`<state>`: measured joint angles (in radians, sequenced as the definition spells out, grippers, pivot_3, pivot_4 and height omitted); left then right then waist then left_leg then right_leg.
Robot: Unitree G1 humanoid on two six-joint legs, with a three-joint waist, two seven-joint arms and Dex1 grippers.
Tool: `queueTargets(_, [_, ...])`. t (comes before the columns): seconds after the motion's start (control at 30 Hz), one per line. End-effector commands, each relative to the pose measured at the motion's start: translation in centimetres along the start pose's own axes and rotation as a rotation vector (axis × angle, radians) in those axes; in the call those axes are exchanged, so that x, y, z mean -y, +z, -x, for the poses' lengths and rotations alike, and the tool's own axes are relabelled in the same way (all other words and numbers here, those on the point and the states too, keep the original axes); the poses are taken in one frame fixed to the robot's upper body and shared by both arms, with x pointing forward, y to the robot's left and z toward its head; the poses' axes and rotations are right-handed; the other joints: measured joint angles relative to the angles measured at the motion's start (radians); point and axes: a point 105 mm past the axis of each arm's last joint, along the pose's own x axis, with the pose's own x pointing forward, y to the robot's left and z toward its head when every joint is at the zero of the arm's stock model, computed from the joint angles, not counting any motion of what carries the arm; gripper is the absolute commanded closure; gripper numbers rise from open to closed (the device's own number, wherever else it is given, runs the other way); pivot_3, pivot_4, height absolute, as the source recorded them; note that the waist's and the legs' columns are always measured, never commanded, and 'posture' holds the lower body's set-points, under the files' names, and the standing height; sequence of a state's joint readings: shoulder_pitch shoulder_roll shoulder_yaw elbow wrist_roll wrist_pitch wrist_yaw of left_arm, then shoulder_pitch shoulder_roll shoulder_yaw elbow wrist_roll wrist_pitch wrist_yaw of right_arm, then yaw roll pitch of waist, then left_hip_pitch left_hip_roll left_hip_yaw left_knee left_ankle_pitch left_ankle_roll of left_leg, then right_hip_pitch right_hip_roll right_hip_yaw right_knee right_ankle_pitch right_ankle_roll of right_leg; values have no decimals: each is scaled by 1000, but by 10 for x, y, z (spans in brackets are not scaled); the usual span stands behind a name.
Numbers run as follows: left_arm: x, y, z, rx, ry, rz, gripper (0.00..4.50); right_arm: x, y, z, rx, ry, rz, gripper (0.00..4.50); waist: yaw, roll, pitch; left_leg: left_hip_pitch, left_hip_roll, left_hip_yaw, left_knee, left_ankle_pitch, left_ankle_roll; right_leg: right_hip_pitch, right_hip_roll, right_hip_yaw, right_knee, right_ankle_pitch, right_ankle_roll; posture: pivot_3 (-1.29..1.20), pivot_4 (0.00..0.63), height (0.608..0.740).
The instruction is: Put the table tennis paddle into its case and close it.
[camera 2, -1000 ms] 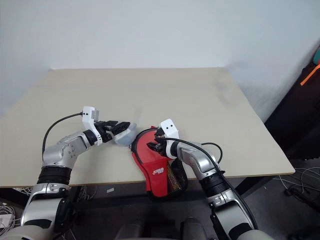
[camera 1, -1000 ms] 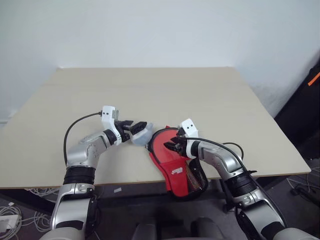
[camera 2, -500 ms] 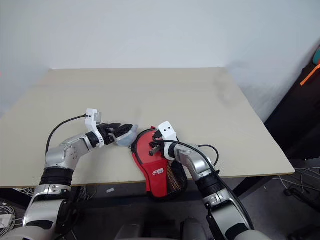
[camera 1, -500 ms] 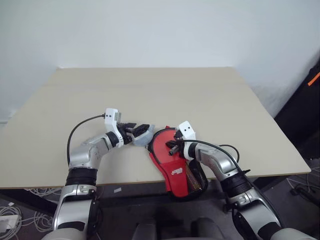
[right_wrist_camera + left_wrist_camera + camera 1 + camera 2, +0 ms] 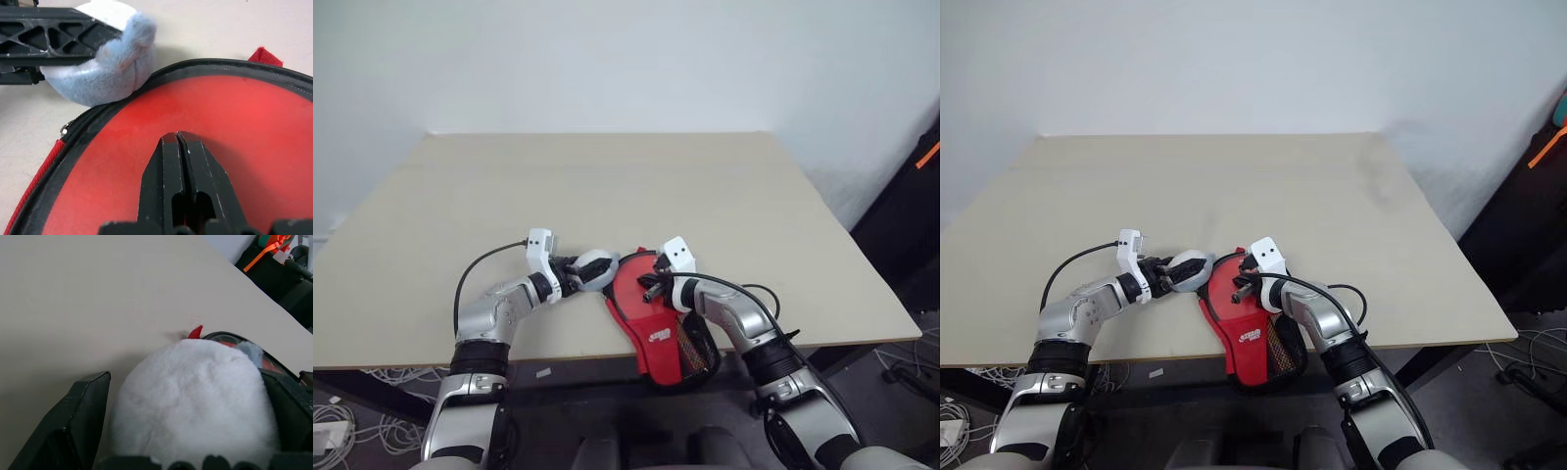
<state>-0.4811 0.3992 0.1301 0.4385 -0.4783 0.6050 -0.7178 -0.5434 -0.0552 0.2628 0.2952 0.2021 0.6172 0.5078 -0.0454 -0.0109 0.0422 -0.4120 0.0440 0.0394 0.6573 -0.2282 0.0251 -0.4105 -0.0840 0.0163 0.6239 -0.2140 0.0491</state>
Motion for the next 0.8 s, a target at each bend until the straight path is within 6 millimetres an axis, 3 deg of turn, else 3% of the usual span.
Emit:
queueTargets(0.03, [1,6,0,1,12,-36,0,4,6,-1,37,-4,10,4468,0,0,0,0,0,0,0,0,0,0,0,0,0,0,0,0,0,740])
queueTargets(0.4, [-2,13,1,26,28,-24,0,2,-3,-7,28,-11,5,4468,-6,-1,-1,1,0,0,0,0,0,1,0,0,1,0,0,0,0,740])
queueTargets(0.5, [-3,17,0,37,32,-15,595,2,-1,-7,30,-13,4,4500,-6,-1,-1,1,0,0,0,0,0,1,0,0,1,0,0,0,0,740])
queueTargets(0.8, [-11,30,-1,67,61,-13,3343,4,-1,-8,17,-19,17,4500,-6,-1,-2,1,0,0,0,0,0,1,1,0,1,0,0,0,0,740])
